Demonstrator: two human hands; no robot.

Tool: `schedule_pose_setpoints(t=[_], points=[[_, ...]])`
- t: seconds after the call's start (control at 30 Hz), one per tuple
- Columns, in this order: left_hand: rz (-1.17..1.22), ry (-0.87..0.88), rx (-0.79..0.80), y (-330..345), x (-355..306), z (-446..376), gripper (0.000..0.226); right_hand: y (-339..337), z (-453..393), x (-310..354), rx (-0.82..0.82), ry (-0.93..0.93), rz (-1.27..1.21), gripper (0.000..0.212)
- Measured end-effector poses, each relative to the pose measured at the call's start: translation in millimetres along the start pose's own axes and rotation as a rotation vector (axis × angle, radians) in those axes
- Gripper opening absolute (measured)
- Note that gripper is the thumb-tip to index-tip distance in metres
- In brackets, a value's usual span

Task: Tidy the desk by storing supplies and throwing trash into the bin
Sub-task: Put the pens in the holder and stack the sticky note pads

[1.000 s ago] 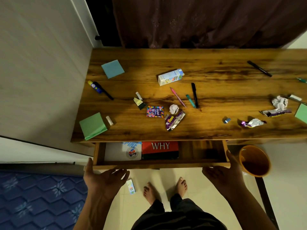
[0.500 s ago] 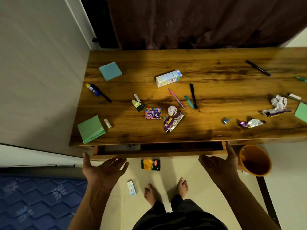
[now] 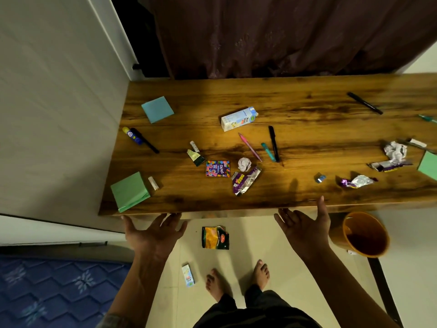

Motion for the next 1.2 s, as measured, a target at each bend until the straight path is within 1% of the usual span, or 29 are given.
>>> schedule_pose_setpoints(t=[0.13,0.27,0.4,0.5,0.6,0.67,0.77,0.9,1.0,1.1,1.2], points=[[0.007,-0.009,0.011,-2,1,0,0.106,-1,1,0,-0.012,0.003,0.048,0.112],[0.008,-0.03,0.034,-8,1,1,0.112,-1,7,-4,0.008,0.007,0.081,0.109],[-0.03,-0.025,0.003,-13,2,7,0.112,1,16,-11,0.026,0.012,0.147,0.1],[-0.117,-0.011,-0.061,-22,2,13,0.095,5,25,-21,0.059,0.033,0.21,0.089],[-0.135,-0.018,-0.06,-22,2,25,0.08,16,34,-36,0.119,0.059,0.323,0.081],[-0.188,0.015,-0.058,-21,-3,32,0.071,29,40,-48,0.178,0.079,0.404,0.075],[-0.284,0.139,-0.052,-22,-22,39,0.057,61,53,-67,0.295,0.098,0.512,0.065],[-0.471,0.336,-0.033,-16,-54,45,0.038,104,65,-83,0.366,0.073,0.623,0.059],[-0.721,0.561,-0.072,-11,-86,48,0.026,127,70,-94,0.414,0.073,0.696,0.055],[-1.047,0.769,-0.059,5,-115,50,0.027,144,72,-102,0.441,0.059,0.759,0.055],[-1.334,0.94,-0.091,20,-141,41,0.029,158,74,-106,0.451,0.045,0.78,0.058]])
Point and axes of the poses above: each hand's wrist, its own z-axis away from the middle knuckle, its own y-axis out of the palm, x = y × z, the point moved 8 cm from there along -z, towards the middle knuckle, and after that the axes turned 10 degrees about z, right-handed, at the moved point
